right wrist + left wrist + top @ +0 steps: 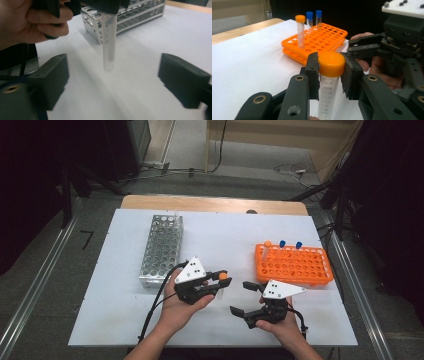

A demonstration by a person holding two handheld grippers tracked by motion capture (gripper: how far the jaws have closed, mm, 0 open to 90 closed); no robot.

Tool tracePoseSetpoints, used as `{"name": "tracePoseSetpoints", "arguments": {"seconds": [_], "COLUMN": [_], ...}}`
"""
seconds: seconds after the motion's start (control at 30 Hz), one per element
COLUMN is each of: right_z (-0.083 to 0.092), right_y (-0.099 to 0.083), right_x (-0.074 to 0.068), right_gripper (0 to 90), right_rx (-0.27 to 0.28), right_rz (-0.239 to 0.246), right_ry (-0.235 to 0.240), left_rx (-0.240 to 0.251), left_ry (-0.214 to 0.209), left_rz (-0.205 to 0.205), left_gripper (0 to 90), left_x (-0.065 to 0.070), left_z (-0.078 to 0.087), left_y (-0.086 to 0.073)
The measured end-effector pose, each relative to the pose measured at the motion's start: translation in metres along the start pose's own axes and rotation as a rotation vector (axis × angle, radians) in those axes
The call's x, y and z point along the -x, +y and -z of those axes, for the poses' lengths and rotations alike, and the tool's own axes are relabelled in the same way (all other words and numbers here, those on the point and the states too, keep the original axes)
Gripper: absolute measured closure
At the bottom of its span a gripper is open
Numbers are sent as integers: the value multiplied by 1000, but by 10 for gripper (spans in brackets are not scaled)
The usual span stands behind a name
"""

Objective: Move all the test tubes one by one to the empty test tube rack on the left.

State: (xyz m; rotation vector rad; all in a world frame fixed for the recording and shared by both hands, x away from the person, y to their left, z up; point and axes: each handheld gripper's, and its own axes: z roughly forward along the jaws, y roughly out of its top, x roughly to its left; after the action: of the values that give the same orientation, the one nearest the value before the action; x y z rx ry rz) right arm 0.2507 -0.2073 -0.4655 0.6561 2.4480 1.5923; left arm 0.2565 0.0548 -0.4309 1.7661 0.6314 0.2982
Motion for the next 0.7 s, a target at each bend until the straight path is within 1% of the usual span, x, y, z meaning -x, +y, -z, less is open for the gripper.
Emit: {"name": "tracePoseSetpoints", "arguments": {"seconds": [0.07,0.17,0.37,0.5,0.7], "right_z": [2,6,15,22,29], "right_y": [-1,-3,-8,-10,-12], "right_x": [2,6,14,19,26], "right_gripper": [2,0,0,0,0], "right_rx": [-6,-1,-2,1,14], "right_rz": [-1,-5,-9,-13,-33], "right_ry": [7,-2,-27,-39,-61], "left_rx": [3,17,42,48,58], "left_ry": [14,36,92,125,170], "left_rz": [3,13,17,23,31], "left_gripper": [711,711,711,711,711], "left_x": [-4,-11,-26,-36,-51], "left_z": [3,8,20,27,34], "left_y": [1,4,12,15,18]}}
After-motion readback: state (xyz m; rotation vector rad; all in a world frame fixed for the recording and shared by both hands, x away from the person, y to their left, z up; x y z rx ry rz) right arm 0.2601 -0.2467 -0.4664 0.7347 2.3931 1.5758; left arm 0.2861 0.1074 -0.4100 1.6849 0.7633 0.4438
